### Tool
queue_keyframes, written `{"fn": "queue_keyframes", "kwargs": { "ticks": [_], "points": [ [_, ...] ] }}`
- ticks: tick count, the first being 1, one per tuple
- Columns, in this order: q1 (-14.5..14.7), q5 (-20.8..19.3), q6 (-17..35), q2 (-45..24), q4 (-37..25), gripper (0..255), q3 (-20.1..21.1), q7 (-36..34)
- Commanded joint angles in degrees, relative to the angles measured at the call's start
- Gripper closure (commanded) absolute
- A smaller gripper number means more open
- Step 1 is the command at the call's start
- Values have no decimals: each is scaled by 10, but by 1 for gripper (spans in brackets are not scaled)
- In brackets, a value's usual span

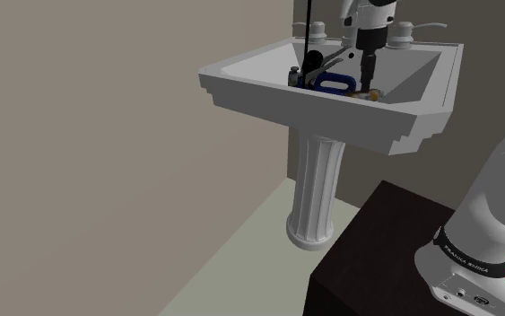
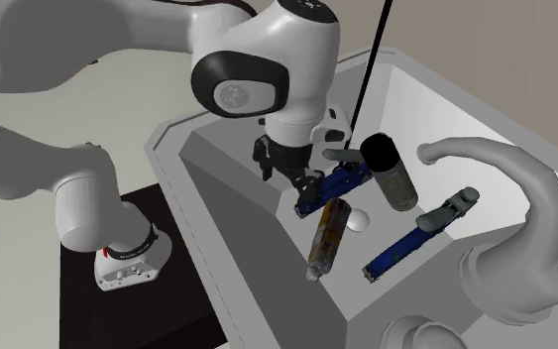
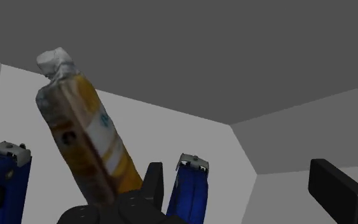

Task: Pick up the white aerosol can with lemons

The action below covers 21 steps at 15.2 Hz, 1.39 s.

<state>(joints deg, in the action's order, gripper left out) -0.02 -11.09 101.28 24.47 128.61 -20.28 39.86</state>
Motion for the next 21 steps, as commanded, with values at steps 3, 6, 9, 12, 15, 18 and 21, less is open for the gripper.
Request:
{"fn": "queue_keyframes", "kwargs": {
  "ticks": [3,6,9,12,15,18,21],
  "points": [
    [2,-10,31,-76,-45,0,-35,76],
    [2,-8,53,-139,-87,0,-59,134],
    [-1,-1,67,-185,-120,0,-73,175],
    [-2,-1,90,-191,-103,0,-74,174],
    [-3,1,113,-198,-86,0,-76,173],
    [-3,2,125,-202,-78,0,-77,173],
    [-3,2,125,-201,-77,255,-77,173]
  ]
}}
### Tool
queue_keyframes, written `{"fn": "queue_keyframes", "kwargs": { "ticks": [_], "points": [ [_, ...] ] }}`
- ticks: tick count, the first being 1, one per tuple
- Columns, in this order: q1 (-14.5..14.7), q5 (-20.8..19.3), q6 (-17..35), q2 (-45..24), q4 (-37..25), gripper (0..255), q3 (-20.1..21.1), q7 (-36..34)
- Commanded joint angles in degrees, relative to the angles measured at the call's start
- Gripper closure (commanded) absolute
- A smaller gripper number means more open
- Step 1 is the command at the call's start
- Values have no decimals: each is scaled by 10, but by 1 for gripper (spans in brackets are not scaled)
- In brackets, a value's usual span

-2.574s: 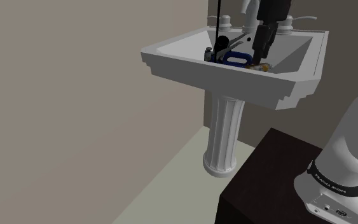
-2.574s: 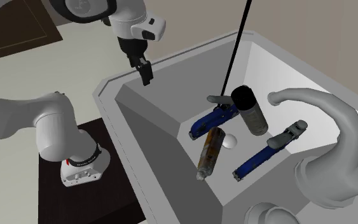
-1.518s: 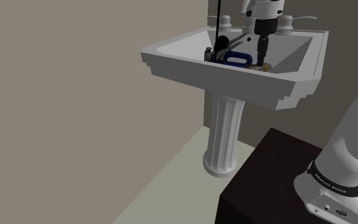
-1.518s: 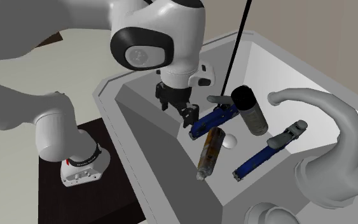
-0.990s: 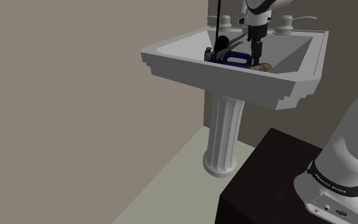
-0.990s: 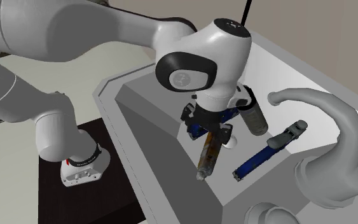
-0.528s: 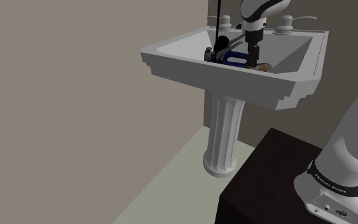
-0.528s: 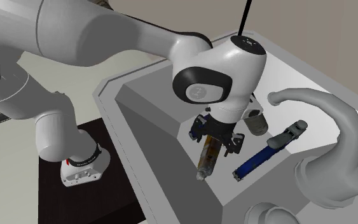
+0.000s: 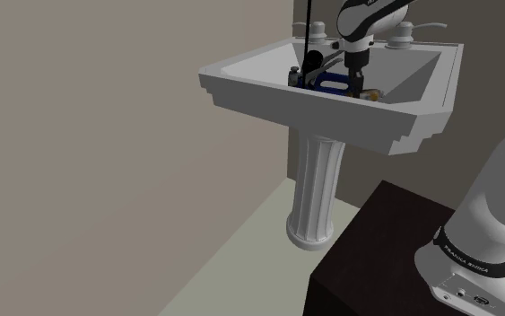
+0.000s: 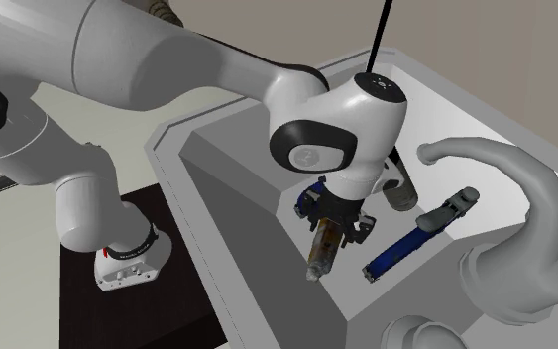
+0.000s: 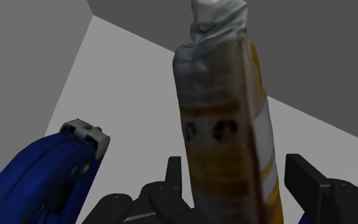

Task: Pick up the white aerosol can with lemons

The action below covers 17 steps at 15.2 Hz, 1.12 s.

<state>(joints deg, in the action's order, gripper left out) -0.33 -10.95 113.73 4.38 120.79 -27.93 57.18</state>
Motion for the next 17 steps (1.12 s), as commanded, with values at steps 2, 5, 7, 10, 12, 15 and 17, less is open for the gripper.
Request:
{"fn": "queue_keyframes", "kwargs": {
  "ticks": [2,5,7,10,12,15,17],
  "points": [
    [0,0,0,0,1,255,0,0],
    [0,0,0,0,1,255,0,0],
    [0,0,1,-1,1,255,0,0],
    [1,-1,-22,7,-15,255,2,0],
    [1,-2,-38,11,-27,255,3,1],
    [2,-3,-61,16,-45,255,4,2],
    [3,-3,-76,19,-57,255,5,3]
  ]
}}
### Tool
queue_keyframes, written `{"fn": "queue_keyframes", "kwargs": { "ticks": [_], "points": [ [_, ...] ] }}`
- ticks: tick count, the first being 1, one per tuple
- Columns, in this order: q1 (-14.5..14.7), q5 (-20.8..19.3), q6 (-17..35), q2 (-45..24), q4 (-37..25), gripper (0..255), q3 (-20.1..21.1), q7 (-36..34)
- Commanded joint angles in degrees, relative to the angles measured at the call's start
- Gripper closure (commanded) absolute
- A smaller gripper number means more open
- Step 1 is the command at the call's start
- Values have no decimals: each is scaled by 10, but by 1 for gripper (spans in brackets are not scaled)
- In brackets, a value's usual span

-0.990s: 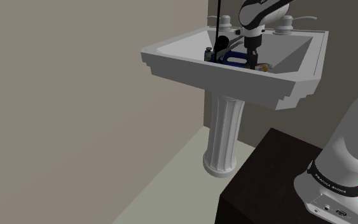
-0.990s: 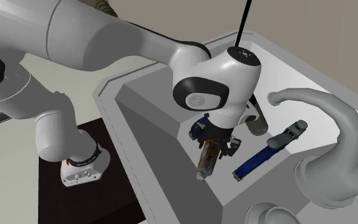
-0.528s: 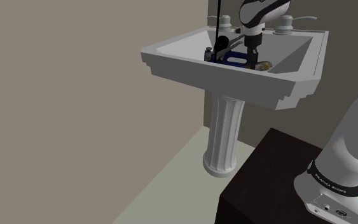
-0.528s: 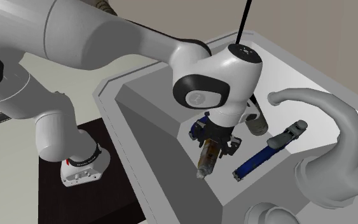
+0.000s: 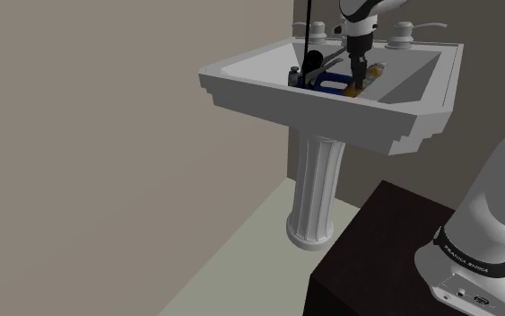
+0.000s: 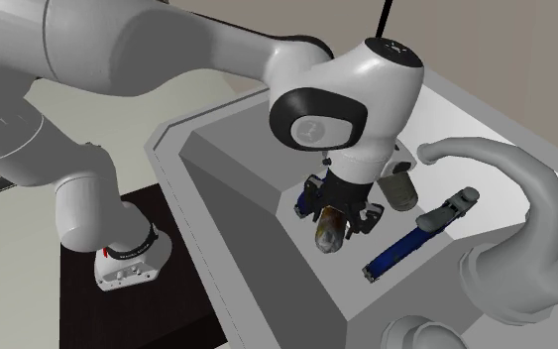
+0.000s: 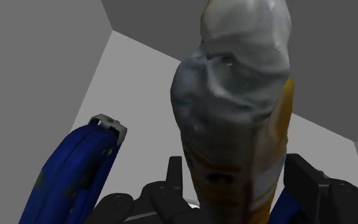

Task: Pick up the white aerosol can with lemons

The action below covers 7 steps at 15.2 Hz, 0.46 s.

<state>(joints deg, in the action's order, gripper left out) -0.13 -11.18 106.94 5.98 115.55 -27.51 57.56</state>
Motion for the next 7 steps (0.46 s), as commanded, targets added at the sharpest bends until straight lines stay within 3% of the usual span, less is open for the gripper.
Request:
{"fn": "queue_keyframes", "kwargs": {
  "ticks": [1,7],
  "points": [
    [1,-1,-16,5,-11,255,2,0],
    [2,-1,-47,9,-39,255,3,3]
  ]
}}
